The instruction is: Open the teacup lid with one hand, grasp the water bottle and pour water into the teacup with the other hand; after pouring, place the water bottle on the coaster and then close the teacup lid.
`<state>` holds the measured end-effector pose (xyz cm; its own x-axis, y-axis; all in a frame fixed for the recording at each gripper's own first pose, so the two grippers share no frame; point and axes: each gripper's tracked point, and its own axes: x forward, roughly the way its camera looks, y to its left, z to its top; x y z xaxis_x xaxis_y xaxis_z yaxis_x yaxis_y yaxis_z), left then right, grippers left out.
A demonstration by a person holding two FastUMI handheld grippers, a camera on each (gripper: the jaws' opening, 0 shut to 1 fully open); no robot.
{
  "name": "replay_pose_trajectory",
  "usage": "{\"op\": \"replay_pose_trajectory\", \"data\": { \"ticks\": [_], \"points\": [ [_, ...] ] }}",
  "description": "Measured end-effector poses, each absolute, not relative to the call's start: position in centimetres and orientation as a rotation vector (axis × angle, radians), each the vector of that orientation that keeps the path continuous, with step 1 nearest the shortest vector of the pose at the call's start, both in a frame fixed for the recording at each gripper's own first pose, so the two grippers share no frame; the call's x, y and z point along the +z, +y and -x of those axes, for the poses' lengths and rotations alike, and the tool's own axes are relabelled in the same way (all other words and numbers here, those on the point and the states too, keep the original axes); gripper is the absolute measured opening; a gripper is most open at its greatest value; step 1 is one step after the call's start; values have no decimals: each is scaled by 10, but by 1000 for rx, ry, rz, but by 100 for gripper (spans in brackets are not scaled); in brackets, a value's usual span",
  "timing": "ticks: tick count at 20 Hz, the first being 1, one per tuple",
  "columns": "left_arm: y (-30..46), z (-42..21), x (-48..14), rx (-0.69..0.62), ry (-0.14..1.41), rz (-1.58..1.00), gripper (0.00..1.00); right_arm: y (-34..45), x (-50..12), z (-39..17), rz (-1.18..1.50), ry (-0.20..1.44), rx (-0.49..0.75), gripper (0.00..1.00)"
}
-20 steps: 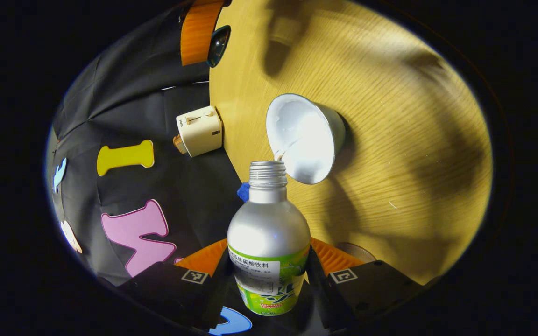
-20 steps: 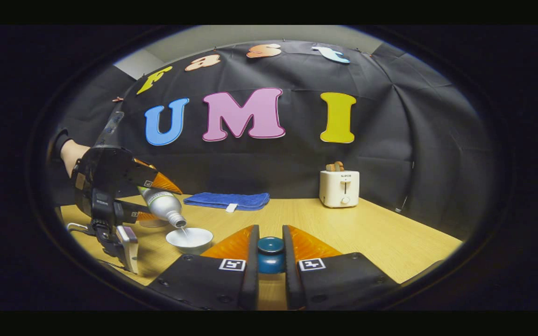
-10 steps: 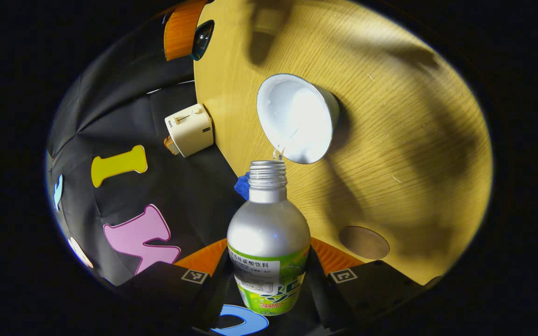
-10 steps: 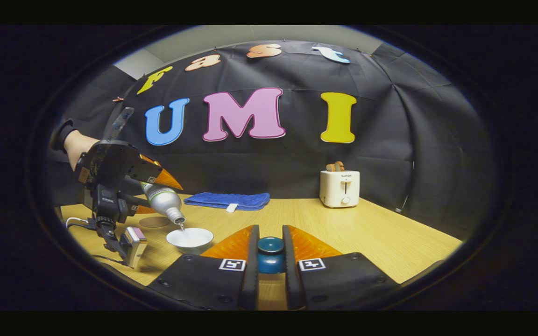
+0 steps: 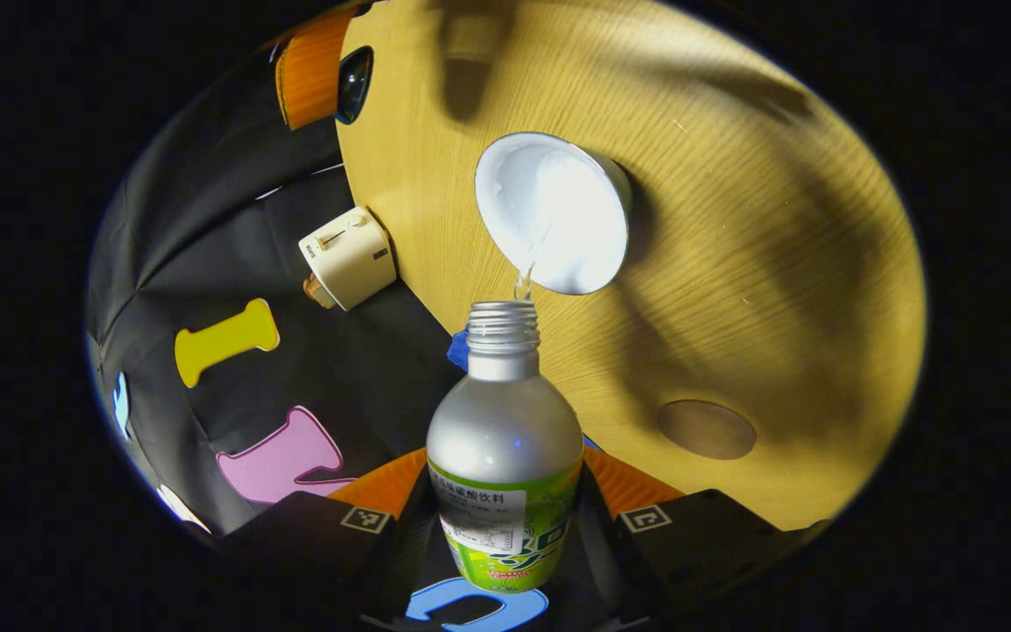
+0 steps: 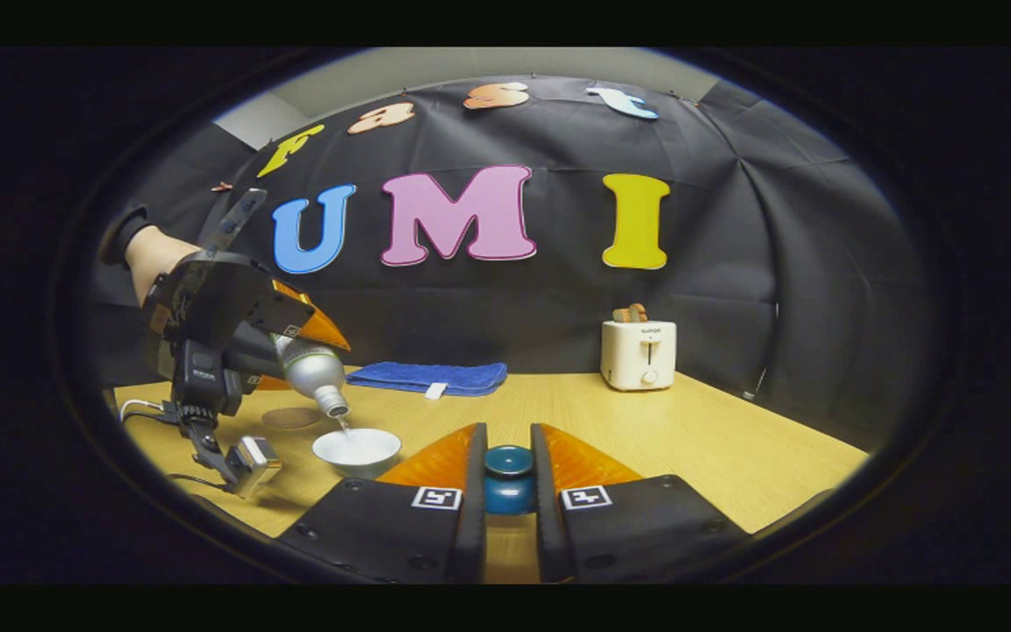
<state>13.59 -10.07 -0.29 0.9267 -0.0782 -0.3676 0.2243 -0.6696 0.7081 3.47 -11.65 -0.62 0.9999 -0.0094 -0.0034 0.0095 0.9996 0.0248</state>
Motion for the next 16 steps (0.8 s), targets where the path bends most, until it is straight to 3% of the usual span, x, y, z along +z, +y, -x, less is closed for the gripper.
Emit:
{"op": "replay_pose_trajectory", "data": {
  "ticks": [3, 4, 5, 15, 16],
  "points": [
    [-100, -137, -1, -463, 98, -2300, 80, -116, -6, -34, -25, 3, -9, 31],
    [-101, -136, -1, -462, 98, -2305, 80, -116, -6, -34, -25, 3, -9, 27],
    [-100, -135, -2, -462, 102, -2306, 80, -116, -6, -34, -25, 3, -9, 31],
    [-104, -132, -1, -442, 94, -2394, 80, -114, -7, -34, -25, 3, -3, 31],
    [-105, -132, 0, -441, 92, -2399, 80, -115, -7, -34, -25, 3, -4, 27]
  ]
}}
